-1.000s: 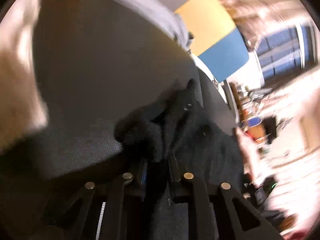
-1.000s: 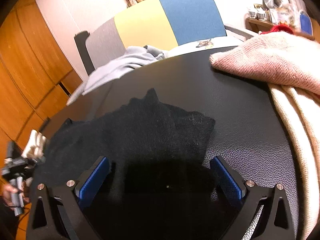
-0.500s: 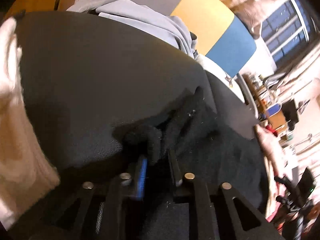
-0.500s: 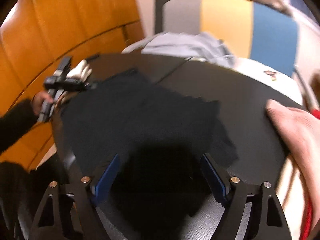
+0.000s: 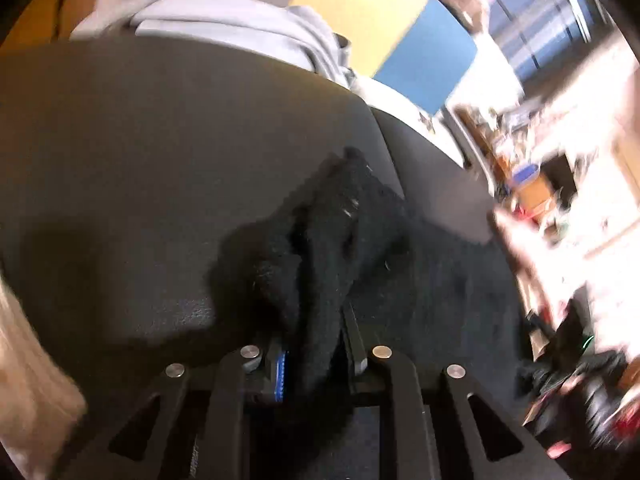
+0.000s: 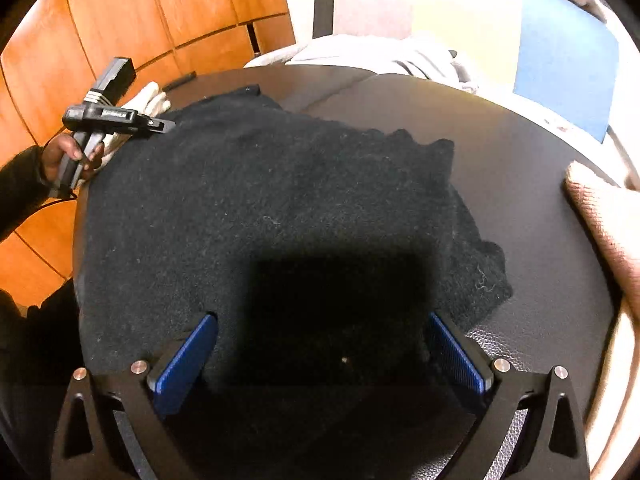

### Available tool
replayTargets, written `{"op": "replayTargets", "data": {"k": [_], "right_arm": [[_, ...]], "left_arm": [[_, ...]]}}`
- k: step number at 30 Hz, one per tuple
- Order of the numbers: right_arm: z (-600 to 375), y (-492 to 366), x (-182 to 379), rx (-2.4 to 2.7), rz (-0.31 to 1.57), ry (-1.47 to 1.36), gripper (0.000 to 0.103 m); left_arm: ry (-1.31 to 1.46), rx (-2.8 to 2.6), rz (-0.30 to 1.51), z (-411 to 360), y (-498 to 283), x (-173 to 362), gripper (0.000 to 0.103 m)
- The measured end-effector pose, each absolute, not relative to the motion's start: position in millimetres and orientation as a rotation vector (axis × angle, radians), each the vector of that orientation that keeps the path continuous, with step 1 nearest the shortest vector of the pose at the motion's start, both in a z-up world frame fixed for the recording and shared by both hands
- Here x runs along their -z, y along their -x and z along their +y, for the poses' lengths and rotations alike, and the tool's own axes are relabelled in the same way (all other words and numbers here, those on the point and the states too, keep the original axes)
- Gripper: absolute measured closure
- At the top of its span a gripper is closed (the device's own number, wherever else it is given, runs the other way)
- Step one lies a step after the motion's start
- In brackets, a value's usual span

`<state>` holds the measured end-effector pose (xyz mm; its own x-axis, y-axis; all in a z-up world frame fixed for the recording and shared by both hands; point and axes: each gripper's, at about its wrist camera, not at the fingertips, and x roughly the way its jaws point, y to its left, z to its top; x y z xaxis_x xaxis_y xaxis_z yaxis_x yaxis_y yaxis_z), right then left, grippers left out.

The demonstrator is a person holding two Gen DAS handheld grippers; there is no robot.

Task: Fold clothes

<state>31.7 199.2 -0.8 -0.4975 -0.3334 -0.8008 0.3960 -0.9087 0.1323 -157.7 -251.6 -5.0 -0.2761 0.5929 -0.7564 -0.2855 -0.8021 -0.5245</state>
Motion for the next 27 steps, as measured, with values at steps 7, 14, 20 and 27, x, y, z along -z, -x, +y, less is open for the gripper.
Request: {"op": "replayTargets", "data": {"k": [7, 14, 20, 27], "right_arm": [[196.8, -30.7, -1.1, 2.43, 0.104, -1.273, 0.0], [199.1, -35.1, -2.0, 2.46, 0.081, -1.267, 0.0], [201.2, -38.3, -2.8, 2.47, 0.069, -1.245, 0.0], [203.6, -41.5, -3.9, 2.475, 0.061, -1.228, 0.0]], "left_arm": [[1.357, -1.987, -0.723, -277.0, 159.6, -4.1, 0.087], [1.235, -1.807, -0.932, -253.7, 155.0, -41.2, 0.088], [1.182, -1.669, -1.001, -185.1, 136.3, -77.2, 0.088], [1.258, -1.623, -0.932, -81.3, 113.4, -85.3, 0.088]]}}
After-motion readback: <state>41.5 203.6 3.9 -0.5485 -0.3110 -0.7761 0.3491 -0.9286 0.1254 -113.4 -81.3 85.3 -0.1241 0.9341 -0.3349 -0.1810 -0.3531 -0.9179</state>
